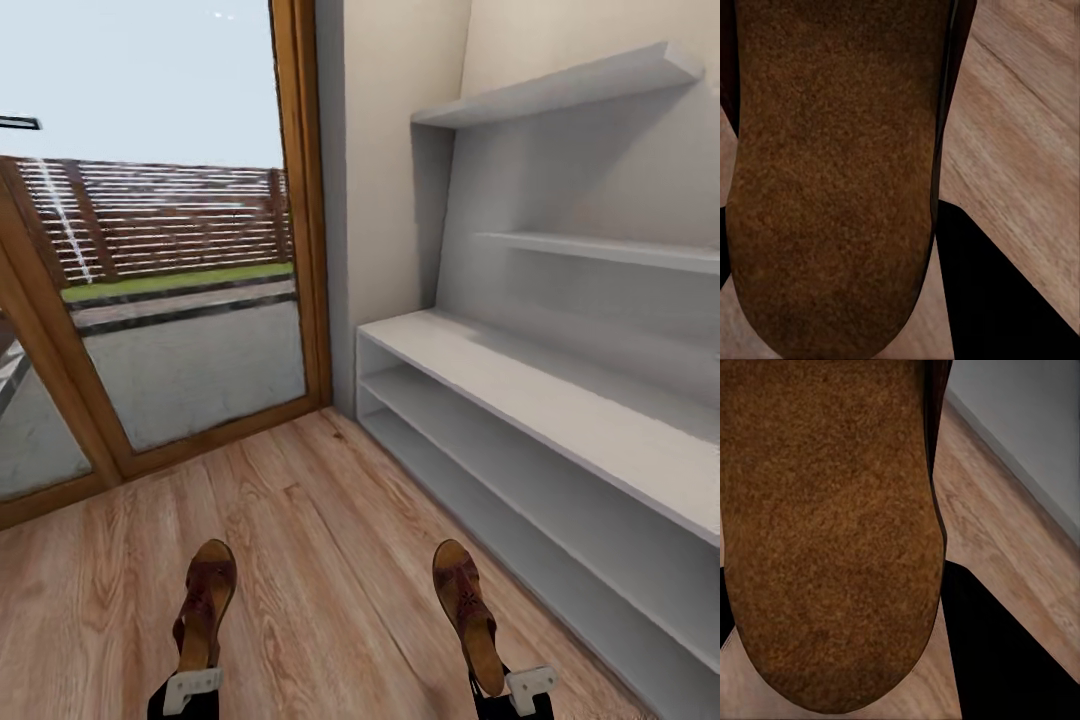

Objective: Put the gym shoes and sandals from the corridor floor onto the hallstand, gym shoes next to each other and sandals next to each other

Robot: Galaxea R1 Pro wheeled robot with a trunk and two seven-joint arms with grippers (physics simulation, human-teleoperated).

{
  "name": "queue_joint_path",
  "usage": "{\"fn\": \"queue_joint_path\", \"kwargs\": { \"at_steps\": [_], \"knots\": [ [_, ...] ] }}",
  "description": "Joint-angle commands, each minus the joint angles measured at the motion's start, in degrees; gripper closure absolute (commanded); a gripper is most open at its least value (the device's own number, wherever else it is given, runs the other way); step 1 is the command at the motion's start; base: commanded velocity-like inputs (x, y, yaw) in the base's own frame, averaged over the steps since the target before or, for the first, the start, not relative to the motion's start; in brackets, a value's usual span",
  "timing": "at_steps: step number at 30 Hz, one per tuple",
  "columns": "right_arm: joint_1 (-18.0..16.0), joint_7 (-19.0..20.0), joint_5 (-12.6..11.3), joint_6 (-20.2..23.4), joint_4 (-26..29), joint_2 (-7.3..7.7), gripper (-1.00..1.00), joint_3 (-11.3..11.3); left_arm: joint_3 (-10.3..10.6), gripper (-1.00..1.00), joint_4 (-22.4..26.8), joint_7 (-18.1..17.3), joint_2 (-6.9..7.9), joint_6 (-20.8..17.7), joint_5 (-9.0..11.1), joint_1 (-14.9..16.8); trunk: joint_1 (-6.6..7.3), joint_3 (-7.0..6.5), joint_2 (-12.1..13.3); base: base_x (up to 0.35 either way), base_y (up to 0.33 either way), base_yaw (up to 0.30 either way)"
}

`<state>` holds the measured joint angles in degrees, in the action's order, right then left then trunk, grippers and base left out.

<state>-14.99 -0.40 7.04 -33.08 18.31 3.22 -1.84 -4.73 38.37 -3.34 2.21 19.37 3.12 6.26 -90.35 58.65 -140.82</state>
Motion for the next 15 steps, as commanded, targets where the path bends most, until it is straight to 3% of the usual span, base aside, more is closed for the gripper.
{"fn": "queue_joint_path", "kwargs": {
  "at_steps": [1, 15],
  "knots": [
    [0.0, 0.0, -0.1, -0.1, 0.0, 0.03, 1.0, -0.2, -0.1, 1.0, 0.0, -0.3, -0.01, 0.1, 0.1, 0.0, 0.0, 0.05, 0.0, 0.138, 0.296, -0.292],
    [0.0, 0.0, -0.1, -0.1, 0.0, 0.03, 1.0, -0.2, -0.2, 1.0, 0.0, -0.3, -0.01, 0.1, 0.1, 0.0, 0.0, 0.05, 0.0, 0.122, 0.299, -0.292]
  ]
}}
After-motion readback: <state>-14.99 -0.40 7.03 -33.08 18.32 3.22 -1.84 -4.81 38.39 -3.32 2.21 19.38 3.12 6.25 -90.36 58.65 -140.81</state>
